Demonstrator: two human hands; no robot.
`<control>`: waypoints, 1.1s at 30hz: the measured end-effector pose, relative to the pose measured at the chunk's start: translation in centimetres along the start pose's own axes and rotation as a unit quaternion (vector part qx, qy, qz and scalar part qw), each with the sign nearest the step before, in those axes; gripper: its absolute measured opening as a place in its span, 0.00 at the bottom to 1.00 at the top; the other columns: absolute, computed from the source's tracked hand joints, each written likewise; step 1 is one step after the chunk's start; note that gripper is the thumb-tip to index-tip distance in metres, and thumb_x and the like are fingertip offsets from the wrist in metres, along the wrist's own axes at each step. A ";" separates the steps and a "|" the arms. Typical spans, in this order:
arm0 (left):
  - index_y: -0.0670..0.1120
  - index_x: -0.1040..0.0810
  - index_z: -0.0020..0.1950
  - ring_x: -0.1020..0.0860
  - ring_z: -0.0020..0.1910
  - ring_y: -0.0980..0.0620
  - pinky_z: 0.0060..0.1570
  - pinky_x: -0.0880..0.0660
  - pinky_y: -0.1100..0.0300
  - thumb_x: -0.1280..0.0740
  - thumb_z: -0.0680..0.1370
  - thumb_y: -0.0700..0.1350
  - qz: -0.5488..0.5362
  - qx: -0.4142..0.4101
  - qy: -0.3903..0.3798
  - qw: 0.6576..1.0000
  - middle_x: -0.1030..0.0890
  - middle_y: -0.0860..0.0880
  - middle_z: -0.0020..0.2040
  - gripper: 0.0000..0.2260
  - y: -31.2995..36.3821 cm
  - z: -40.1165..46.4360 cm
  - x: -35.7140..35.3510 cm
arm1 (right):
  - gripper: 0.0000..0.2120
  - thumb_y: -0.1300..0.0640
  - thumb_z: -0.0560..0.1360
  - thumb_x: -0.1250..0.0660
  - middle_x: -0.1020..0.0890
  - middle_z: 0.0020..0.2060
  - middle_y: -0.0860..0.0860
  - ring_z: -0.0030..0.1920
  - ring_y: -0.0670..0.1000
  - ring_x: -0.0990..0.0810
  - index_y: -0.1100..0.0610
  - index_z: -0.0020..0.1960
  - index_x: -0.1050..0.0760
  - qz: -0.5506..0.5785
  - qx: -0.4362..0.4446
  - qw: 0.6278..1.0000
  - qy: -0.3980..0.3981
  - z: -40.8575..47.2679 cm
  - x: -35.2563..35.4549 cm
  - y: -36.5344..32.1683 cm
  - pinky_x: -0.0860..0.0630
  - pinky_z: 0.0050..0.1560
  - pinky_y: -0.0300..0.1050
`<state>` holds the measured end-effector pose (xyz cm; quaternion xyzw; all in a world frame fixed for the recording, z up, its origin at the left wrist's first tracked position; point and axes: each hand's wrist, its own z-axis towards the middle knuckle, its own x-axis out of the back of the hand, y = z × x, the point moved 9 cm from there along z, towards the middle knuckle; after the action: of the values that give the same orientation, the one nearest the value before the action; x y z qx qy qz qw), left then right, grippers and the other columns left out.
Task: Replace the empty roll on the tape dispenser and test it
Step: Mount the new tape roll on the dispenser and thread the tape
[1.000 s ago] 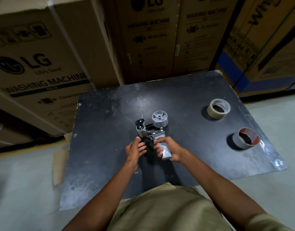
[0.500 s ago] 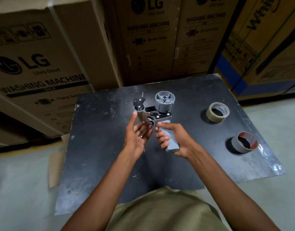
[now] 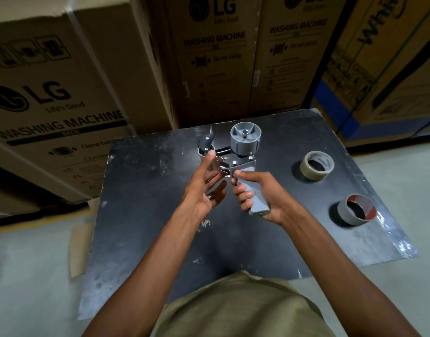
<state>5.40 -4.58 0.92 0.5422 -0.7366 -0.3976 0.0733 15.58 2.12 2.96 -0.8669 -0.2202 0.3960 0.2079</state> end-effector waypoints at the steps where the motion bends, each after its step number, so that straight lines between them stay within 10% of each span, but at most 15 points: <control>1: 0.42 0.18 0.56 0.16 0.57 0.45 0.57 0.19 0.48 0.21 0.66 0.61 -0.008 -0.005 0.001 1.000 0.15 0.44 0.54 0.28 0.2 0.0 -0.1 | 0.09 0.53 0.80 0.35 0.30 0.30 0.47 0.23 0.41 0.34 0.57 0.43 0.27 0.000 -0.002 1.000 0.000 0.0 0.1 0.0 0.35 0.20 0.33; 18: 0.40 0.21 0.46 0.18 0.45 0.44 0.60 0.20 0.45 0.23 0.72 0.50 -0.061 -0.058 0.035 0.996 0.18 0.45 0.34 0.15 1.3 0.7 -1.6 | 0.10 0.54 0.80 0.35 0.30 0.30 0.48 0.22 0.42 0.34 0.58 0.42 0.26 0.030 0.016 0.999 0.019 1.0 0.0 -0.7 0.35 0.21 0.34; 33: 0.36 0.20 0.47 0.14 0.44 0.43 0.54 0.17 0.48 0.18 0.66 0.51 -0.117 -0.061 0.089 0.987 0.15 0.40 0.42 0.22 0.4 0.8 -0.9 | 0.09 0.55 0.79 0.34 0.30 0.30 0.48 0.22 0.42 0.34 0.57 0.42 0.27 0.042 0.024 0.998 0.030 1.5 -0.1 -0.7 0.35 0.20 0.35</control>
<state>5.03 -3.36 0.91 0.6528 -0.6325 -0.3978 0.1248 14.15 2.95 2.48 -0.8818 -0.1670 0.3831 0.2186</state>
